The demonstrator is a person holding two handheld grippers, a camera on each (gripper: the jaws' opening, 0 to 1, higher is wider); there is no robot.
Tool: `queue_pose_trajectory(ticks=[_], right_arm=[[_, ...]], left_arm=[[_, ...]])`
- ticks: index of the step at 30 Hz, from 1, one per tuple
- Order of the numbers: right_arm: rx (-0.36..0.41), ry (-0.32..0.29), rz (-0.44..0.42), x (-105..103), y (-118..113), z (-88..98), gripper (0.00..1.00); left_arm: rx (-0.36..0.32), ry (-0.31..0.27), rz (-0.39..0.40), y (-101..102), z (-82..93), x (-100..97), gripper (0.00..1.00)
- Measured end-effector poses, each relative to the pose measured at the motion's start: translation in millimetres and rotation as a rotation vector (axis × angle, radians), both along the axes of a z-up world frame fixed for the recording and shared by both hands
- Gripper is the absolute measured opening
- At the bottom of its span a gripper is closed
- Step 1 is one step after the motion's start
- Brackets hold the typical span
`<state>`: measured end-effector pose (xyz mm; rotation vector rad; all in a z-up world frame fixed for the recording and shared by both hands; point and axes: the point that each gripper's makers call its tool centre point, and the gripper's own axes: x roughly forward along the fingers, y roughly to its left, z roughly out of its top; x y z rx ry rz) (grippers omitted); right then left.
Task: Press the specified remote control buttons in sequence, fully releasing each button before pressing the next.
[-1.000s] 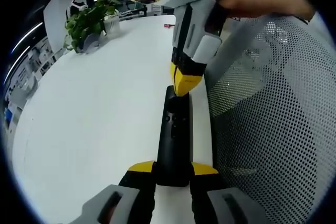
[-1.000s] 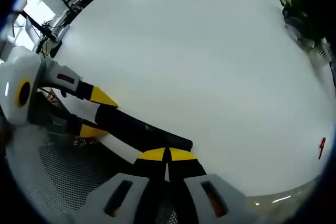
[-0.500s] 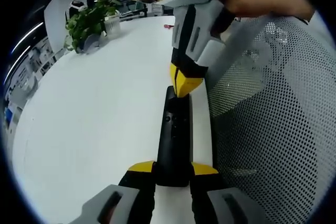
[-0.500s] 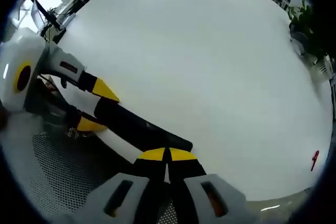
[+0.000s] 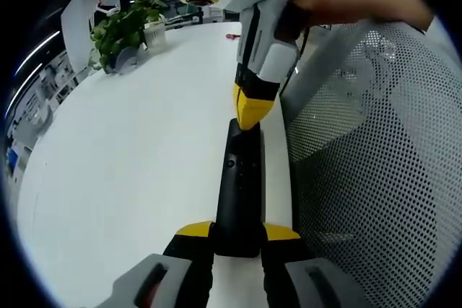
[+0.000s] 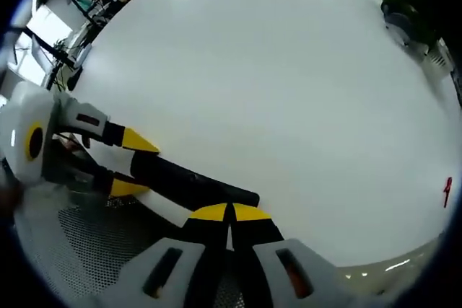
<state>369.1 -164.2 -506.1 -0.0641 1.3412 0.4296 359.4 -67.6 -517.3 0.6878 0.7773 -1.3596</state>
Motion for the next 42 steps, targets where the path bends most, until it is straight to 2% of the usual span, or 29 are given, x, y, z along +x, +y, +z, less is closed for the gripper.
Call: queue_pose_trajectory(ticks=[4,9,15,19,21,26,42], right_arm=[[0.016,0.009,-0.016,0.0,1.4,-1.2,0.0],[-0.022,0.018,0.017,-3.1,0.2,-6.6,0.0],[-0.022,0.01,0.023,-1.3,-0.3,-7.2,0.0],[-0.042,-0.02,0.047,-1.6,0.2,-8.0,0.0],[-0.063,-0.039,0.091,-5.1,1.8,-7.2,0.0],[-0.085,-0.051,0.119,-4.1,2.4,-7.4,0.0],[-0.043,-0.018,0.045,-4.1,1.1,-3.3,0.0]], left_arm=[[0.003,0.0,-0.002,-0.1,-0.1,0.0,0.25],[0.002,-0.001,0.001,-0.4,-0.2,-0.3,0.25],[-0.002,-0.002,0.002,-0.2,-0.4,-0.1,0.25],[0.002,-0.004,-0.003,-0.4,-0.4,-0.2,0.25],[0.003,-0.003,-0.003,-0.5,-0.3,-0.3,0.25],[0.004,-0.001,-0.005,-0.7,0.1,-0.5,0.25],[0.014,-0.007,-0.02,-1.1,0.4,-0.7,0.25]])
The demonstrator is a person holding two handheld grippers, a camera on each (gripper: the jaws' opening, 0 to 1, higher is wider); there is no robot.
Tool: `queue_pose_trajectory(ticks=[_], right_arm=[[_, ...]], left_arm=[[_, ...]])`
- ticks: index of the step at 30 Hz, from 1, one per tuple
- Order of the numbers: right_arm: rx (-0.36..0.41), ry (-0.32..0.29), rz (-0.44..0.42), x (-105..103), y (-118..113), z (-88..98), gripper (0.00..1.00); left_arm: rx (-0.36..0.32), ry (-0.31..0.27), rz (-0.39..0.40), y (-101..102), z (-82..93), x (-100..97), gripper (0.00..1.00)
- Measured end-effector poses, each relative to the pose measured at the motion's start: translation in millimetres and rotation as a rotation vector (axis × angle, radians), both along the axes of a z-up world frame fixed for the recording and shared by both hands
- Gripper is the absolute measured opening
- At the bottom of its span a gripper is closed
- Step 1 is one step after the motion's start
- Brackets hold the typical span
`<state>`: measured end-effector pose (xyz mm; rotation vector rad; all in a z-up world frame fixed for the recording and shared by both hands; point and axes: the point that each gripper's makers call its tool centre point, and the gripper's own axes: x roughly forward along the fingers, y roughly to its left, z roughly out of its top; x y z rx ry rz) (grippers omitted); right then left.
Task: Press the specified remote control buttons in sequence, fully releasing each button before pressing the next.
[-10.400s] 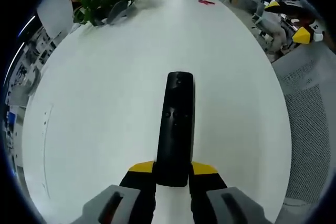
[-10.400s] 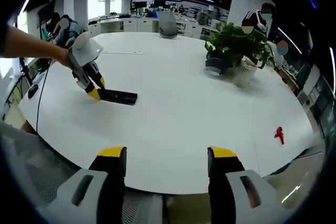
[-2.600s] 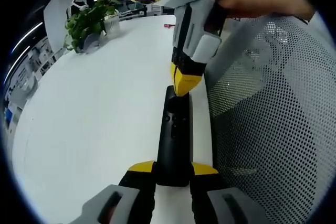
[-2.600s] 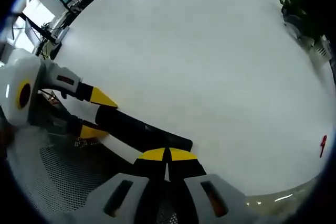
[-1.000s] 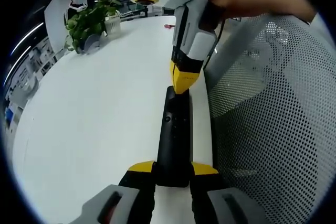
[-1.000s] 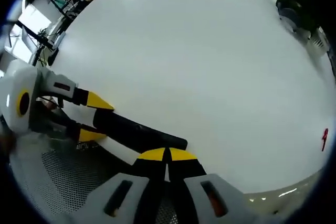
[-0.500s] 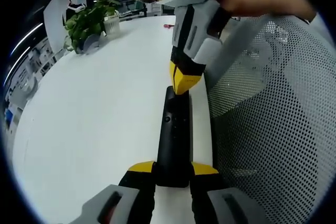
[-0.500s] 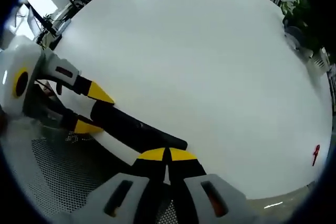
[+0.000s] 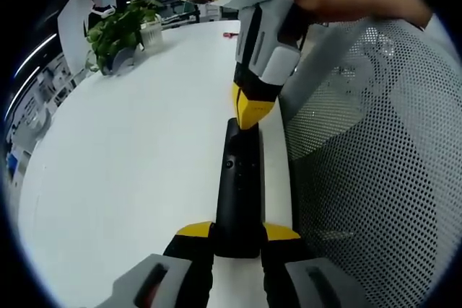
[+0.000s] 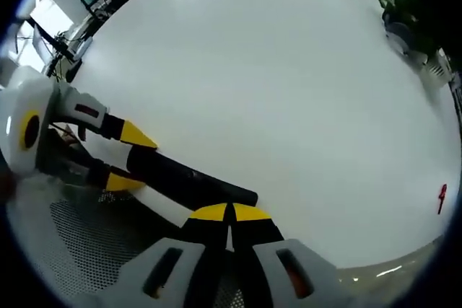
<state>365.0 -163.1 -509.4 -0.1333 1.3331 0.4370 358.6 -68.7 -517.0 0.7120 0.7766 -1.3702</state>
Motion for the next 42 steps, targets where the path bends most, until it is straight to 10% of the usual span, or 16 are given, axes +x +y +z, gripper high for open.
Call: queue_pose_trajectory(ticks=[13,42], right_arm=[[0.098,0.017,-0.053,3.1,12.2,4.0,0.0],[0.01,0.05,0.02,-2.6,14.2,-3.1,0.0]], left_arm=[[0.002,-0.001,-0.005,0.4,0.0,-0.3,0.25],[-0.002,0.005,-0.009,-1.3,-0.1,-2.3,0.25]])
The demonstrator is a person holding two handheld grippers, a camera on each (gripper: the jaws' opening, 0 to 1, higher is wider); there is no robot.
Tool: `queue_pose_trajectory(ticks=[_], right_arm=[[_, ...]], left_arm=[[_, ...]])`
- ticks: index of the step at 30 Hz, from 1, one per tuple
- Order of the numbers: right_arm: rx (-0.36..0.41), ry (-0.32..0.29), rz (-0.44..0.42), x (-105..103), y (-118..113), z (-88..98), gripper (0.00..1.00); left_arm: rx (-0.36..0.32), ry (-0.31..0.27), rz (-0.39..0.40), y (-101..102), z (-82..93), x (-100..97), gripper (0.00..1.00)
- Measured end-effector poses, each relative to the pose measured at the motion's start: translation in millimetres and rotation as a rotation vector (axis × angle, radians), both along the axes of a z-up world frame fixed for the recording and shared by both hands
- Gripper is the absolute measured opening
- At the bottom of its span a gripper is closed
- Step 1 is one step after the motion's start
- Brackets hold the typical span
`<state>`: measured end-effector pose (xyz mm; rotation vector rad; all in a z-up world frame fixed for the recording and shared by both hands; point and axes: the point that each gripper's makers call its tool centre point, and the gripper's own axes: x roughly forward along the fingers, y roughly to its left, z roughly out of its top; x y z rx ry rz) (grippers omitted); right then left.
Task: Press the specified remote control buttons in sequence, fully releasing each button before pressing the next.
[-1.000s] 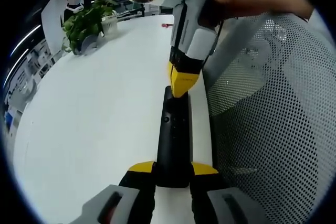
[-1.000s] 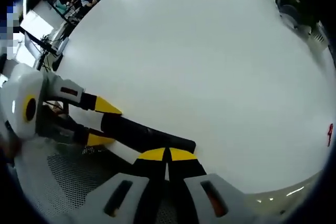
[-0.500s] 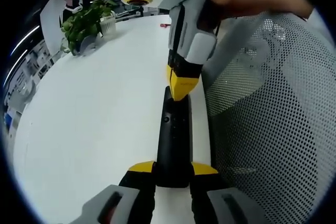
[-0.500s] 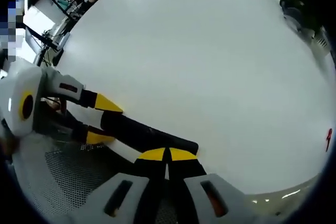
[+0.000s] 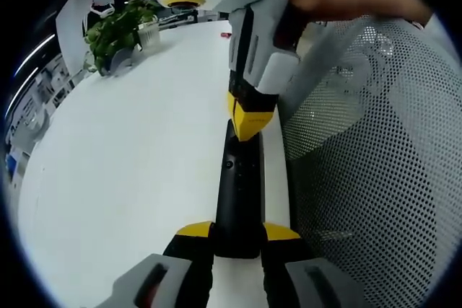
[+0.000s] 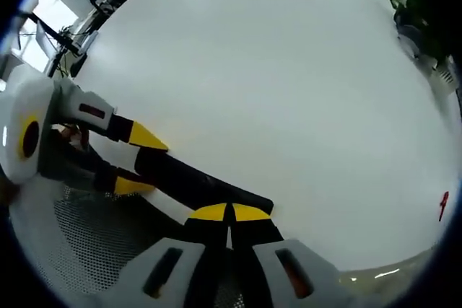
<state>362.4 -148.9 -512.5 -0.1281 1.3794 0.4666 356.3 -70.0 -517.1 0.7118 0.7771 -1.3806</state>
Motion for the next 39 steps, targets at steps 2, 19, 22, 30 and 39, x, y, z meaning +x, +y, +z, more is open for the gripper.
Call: queue_pose_trajectory(ticks=[2,19,22,30,39], right_arm=[[0.01,0.023,-0.018,0.7,-1.0,-0.3,0.0],[0.065,0.043,-0.102,0.5,-2.1,-0.6,0.0],[0.082,0.054,-0.127,0.0,-2.9,0.0,0.0],[0.075,0.043,-0.15,4.6,-7.4,1.1,0.0],[0.15,0.031,-0.183,11.3,1.9,3.3,0.0]], left_arm=[[0.001,-0.001,-0.001,0.0,0.0,-0.1,0.25],[0.0,-0.004,0.007,0.0,0.3,0.2,0.25],[-0.003,-0.003,0.01,0.0,0.3,0.0,0.25],[-0.007,-0.005,0.01,0.2,0.5,-0.4,0.25],[-0.004,-0.004,0.009,0.0,0.3,-0.2,0.25]])
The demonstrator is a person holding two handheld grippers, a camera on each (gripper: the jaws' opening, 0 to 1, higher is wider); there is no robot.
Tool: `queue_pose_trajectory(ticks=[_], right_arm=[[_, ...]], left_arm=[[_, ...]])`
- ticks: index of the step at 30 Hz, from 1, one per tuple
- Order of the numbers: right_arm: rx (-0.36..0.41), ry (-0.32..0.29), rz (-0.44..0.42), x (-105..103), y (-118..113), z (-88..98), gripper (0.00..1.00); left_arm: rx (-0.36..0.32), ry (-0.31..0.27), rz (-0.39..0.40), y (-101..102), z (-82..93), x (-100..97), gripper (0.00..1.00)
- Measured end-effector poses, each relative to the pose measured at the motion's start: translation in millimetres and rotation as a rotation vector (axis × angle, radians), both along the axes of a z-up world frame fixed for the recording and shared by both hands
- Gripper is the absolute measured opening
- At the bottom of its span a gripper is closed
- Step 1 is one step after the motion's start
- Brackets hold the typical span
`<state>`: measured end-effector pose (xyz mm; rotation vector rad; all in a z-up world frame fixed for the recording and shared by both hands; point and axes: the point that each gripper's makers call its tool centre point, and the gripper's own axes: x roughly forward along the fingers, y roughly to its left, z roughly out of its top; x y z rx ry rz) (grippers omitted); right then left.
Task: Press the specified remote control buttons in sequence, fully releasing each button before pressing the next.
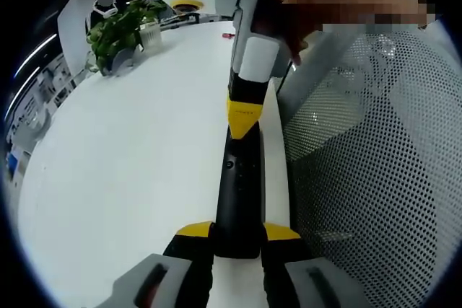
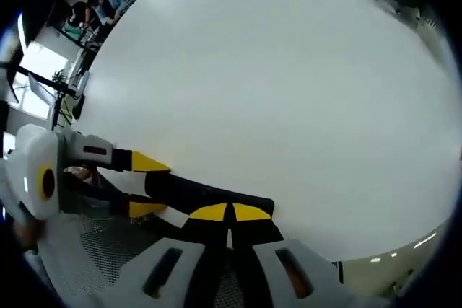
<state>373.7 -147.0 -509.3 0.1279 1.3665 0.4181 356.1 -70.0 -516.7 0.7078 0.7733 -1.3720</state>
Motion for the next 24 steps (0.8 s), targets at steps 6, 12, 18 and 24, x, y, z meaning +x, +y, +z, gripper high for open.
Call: queue_pose_trajectory(ticks=[6,12,18,24], right_arm=[[0.024,-0.003,0.004,1.1,6.8,-0.6,0.0],[0.013,-0.005,0.015,0.2,7.9,-1.4,0.0],[0.006,0.008,0.018,-2.6,7.7,-3.0,0.0],[0.004,0.014,-0.005,-1.5,7.5,-3.9,0.0]], left_arm=[[0.001,0.0,0.0,-0.2,-0.1,0.1,0.25],[0.001,0.001,0.001,-0.5,-0.2,0.1,0.25],[0.001,0.001,0.002,-0.4,-0.2,0.3,0.25],[0.002,0.001,0.005,-0.6,-0.3,0.5,0.25]])
